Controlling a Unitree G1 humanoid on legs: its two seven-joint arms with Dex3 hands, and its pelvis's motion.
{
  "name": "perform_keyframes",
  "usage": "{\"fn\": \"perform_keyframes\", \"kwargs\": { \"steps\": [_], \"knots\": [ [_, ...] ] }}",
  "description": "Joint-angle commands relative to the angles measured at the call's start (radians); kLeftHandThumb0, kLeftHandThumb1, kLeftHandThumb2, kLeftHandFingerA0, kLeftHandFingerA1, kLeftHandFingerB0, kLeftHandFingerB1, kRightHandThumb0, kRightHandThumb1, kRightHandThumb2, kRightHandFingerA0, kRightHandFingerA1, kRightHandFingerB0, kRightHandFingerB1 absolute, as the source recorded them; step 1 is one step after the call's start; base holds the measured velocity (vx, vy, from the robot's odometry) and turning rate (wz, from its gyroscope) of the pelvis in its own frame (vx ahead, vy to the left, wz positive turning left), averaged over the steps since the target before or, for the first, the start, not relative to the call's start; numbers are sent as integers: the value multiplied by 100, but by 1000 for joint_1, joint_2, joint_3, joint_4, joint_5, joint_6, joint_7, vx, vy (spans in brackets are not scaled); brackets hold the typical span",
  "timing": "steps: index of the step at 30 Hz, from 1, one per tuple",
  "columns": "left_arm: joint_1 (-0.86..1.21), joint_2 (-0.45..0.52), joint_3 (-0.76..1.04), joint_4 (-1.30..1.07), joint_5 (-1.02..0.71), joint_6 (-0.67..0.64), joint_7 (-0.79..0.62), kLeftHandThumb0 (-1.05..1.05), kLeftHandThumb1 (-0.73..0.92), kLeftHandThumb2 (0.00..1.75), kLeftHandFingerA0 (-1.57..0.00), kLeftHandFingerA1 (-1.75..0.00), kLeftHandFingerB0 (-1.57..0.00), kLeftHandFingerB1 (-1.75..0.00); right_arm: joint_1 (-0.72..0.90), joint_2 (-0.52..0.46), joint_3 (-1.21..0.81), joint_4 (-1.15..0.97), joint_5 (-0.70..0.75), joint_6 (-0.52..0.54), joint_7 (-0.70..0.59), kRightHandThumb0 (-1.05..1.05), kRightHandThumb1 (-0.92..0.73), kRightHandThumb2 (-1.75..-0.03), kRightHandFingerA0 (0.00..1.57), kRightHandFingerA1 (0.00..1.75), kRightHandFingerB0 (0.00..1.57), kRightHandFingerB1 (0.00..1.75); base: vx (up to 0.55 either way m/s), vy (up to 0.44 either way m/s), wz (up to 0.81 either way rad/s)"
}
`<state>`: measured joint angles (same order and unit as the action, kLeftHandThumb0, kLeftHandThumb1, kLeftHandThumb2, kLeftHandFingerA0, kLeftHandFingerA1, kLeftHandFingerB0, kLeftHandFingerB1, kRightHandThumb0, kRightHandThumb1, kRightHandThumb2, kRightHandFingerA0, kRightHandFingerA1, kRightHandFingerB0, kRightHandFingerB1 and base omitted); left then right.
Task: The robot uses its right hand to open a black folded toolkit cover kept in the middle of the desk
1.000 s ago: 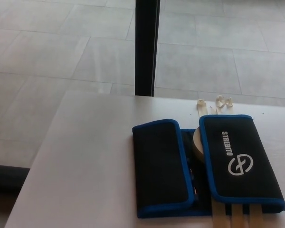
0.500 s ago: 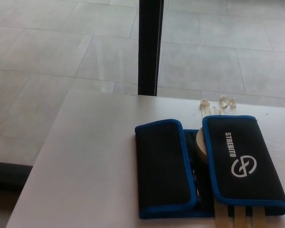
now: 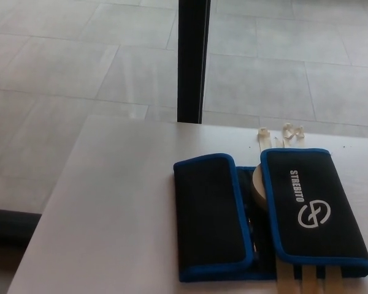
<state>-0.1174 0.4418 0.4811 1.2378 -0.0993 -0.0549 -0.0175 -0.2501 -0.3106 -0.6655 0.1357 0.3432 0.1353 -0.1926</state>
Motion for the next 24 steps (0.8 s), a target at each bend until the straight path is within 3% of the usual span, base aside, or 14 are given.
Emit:
{"fn": "perform_keyframes", "kwargs": {
  "steps": [1, 3, 4, 5, 11, 18, 19, 24],
  "knots": [
    [-9, 57, 26, 40, -46, 33, -17, -105, 51, 121, -81, -156, -40, -140, 255, -19, 488, -302, -239, -129, 285, -63, -62, -59, 38, 47, 31, 31, 0, 0, 0],
    [-4, 58, 20, 40, -40, 24, -30, -105, 52, 119, -80, -157, -39, -140, 287, -49, 548, -276, -315, -215, 290, -62, -63, -59, 37, 46, 32, 32, 0, 0, 0],
    [-5, 57, 25, 41, -45, 30, -23, -105, 51, 119, -79, -156, -39, -140, 296, -61, 572, -256, -339, -260, 296, -65, -48, -86, 31, 56, 24, 46, 0, 0, 0],
    [-4, 56, 25, 39, -46, 26, -28, -105, 51, 119, -80, -157, -38, -141, 306, -77, 594, -243, -371, -294, 293, -61, -62, -59, 35, 50, 32, 33, 0, 0, 0],
    [-6, 56, 31, 41, -50, 31, -21, -105, 51, 118, -80, -158, -40, -141, 350, -158, 714, -189, -520, -395, 252, -63, -60, -59, 30, 48, 33, 31, 0, 0, 0],
    [-11, 59, 30, 48, -45, 38, -17, -105, 52, 119, -81, -155, -41, -136, 395, -208, 775, -213, -548, -452, 262, -57, -60, -58, 31, 45, 34, 31, 0, 0, 0],
    [-11, 60, 24, 48, -40, 38, -23, -105, 53, 124, -86, -153, -42, -131, 393, -237, 802, -195, -597, -510, 252, -59, -59, -58, 31, 50, 33, 32, 0, 0, 0],
    [-12, 61, 20, 50, -35, 36, -25, -105, 53, 119, -81, -153, -42, -135, 364, -289, 851, -127, -634, -554, 248, -55, -60, -59, 27, 58, 30, 34, 0, 0, 0]
  ]
}}
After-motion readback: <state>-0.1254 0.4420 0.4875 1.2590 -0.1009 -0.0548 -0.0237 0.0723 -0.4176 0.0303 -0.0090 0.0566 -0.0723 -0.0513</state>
